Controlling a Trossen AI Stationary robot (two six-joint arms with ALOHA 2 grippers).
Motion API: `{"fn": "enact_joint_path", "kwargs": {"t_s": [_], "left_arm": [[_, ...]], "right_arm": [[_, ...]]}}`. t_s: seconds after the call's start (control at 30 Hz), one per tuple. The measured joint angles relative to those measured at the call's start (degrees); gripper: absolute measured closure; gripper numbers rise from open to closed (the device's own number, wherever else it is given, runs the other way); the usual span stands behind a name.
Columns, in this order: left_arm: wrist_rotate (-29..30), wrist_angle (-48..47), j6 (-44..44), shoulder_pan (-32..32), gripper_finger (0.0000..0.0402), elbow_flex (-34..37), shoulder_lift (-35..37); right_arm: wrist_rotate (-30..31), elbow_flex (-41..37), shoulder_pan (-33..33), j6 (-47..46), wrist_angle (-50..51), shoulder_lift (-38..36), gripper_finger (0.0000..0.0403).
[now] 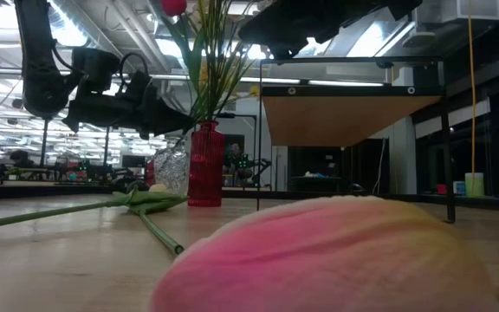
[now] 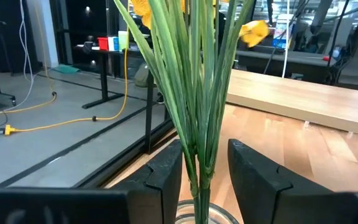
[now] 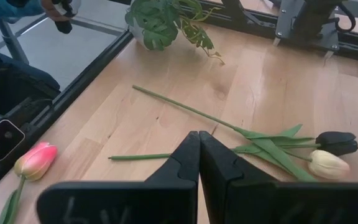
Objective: Pick and place flowers into a vace then onto a shelf
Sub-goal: Put the yellow flowers into the transparent vase
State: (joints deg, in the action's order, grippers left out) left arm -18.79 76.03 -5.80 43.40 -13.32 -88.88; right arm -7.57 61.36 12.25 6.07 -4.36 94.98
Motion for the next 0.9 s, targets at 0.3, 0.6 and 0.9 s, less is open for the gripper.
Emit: {"fn": "enact_joint_path", "kwargs": {"t_s": [0.3,0.6,0.9], "left_arm": [[2.0,0.0,0.6,0.0,0.0278,0.0,0.0],[3.7,-1.9,1.1,0.0,0.0278,0.0,0.0],[3.7,-3.9,2.1,0.0,0.0278,-0.1,0.2]], "right_arm": [[0.0,0.0,0.0,0.1,0.0,0.0,0.0393],[0.0,0.0,0.0,0.2,0.0,0.0,0.0393],[0.0,0.0,0.0,0.2,0.0,0.0,0.0393]]}}
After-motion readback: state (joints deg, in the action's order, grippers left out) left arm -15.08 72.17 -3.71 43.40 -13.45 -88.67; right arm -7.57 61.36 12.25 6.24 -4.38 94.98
